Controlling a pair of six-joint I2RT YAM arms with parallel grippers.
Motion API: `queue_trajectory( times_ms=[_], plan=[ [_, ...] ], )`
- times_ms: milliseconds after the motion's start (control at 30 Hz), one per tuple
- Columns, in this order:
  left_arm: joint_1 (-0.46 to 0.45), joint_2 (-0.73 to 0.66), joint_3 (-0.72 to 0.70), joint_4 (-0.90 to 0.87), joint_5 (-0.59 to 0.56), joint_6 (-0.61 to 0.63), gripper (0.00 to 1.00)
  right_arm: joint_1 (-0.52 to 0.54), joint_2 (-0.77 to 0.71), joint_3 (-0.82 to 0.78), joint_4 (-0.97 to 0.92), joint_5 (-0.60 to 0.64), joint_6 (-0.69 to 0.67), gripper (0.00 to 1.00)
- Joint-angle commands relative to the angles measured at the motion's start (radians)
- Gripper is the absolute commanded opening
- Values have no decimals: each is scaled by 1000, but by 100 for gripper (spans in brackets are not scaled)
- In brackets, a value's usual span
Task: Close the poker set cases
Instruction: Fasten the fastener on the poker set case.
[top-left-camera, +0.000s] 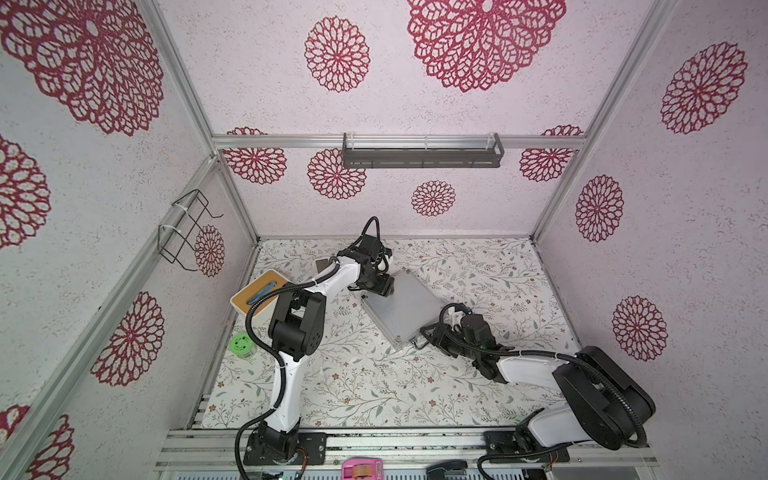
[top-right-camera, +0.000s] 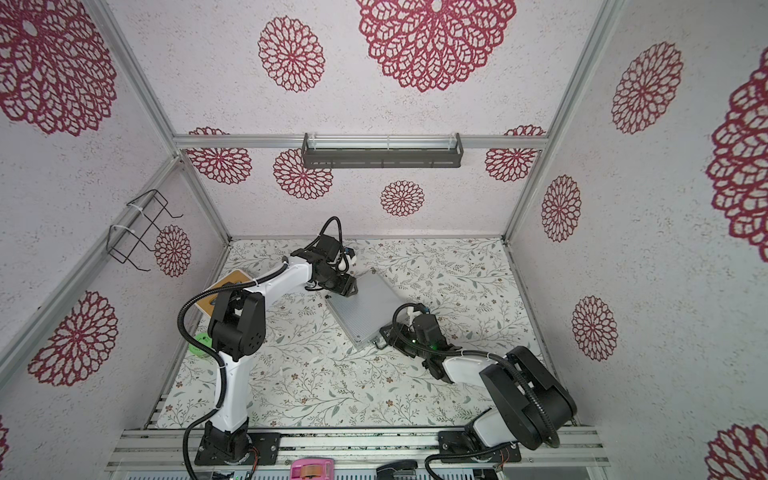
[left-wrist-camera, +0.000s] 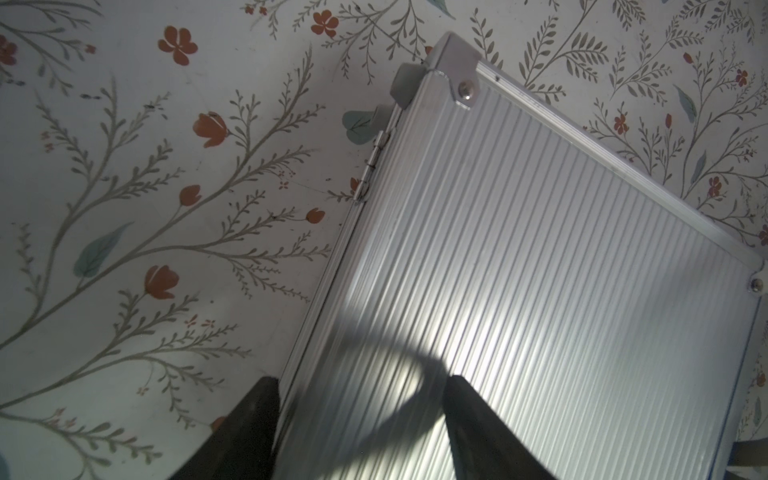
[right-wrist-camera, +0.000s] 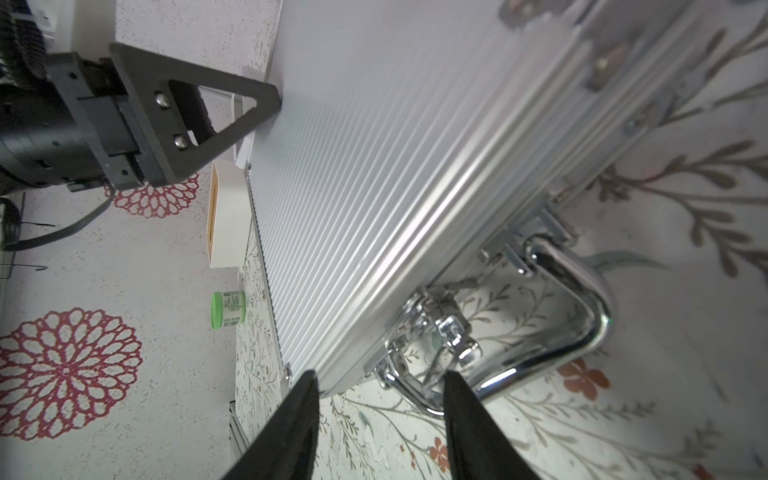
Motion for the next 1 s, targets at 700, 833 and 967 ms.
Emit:
queue_trajectory(
  times_ms=[700,833,967],
  plan=[
    [-22,51,-19,-95,-58,35,66,8,34,102,-26,-1,-46,49],
    [-22,51,-19,-92,-72,35,66,7,-30,134,-190,41,-101,49],
    [-22,52,-19,-91,-75,35,66,7,-80,155,-320,73,-147,50]
  ],
)
